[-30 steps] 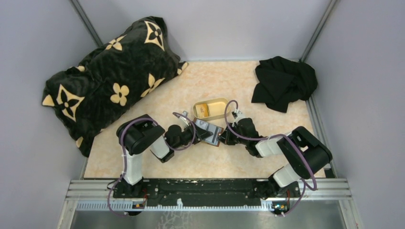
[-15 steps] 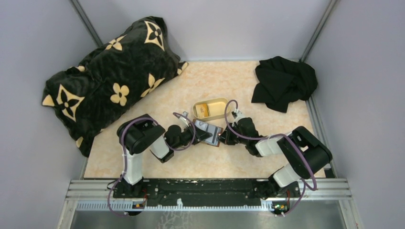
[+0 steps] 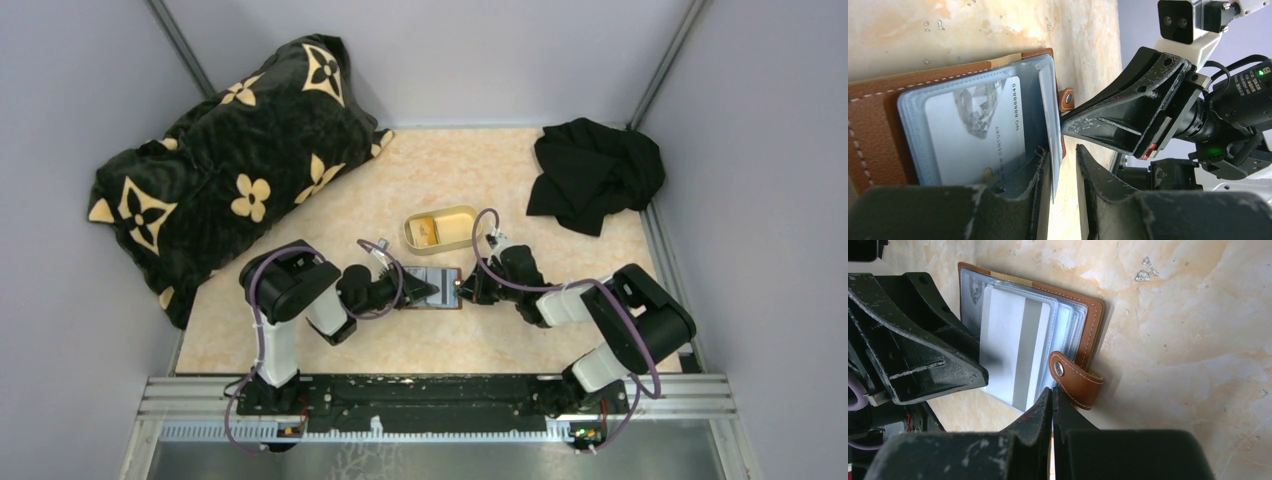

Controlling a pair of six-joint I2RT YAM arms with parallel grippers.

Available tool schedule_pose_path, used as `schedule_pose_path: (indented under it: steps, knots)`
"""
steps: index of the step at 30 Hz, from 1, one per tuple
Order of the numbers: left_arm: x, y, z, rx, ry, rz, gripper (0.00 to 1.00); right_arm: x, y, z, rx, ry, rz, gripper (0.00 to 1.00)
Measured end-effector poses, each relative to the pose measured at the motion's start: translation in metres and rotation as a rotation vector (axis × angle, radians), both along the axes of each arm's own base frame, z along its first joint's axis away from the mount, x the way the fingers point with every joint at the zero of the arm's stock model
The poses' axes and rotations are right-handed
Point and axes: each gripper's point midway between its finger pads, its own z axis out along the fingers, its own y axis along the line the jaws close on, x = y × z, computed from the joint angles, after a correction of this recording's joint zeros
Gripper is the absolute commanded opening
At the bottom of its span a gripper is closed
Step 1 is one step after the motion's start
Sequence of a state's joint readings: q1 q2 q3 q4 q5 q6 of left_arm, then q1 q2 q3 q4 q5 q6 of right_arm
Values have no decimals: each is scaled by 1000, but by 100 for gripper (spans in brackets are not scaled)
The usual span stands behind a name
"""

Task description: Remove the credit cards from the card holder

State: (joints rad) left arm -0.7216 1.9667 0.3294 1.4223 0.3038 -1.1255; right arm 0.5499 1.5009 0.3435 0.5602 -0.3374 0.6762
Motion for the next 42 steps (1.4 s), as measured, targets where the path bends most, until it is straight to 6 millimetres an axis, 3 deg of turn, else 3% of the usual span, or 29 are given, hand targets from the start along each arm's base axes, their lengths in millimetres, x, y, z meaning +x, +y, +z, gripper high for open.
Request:
schedule_pose_path:
  steps: [10,12,17,28,34,40,41,42]
  knots:
    - [-2,16,-4,2,18,22,27,0,0,0,7,3,6,0]
    - [-3,19,-5,4,21,26,23,0,1,0,9,5,10,0]
    - [-5,25,-8,13,31,38,0,1,2,-1,14,7,14,0]
    - [-5,44,-2,21,21,76,0,1,4,-1,22,3,21,0]
    - [2,58,24,56,-66,118,0,2,5,-1,29,0,27,0]
    - [13,70,66,85,-183,160,0,2,8,0,33,-1,40,0]
    - [13,72,72,87,-194,166,0,2,8,1,33,-2,45,1]
    - [14,74,75,87,-203,169,0,1,8,1,34,-3,51,11]
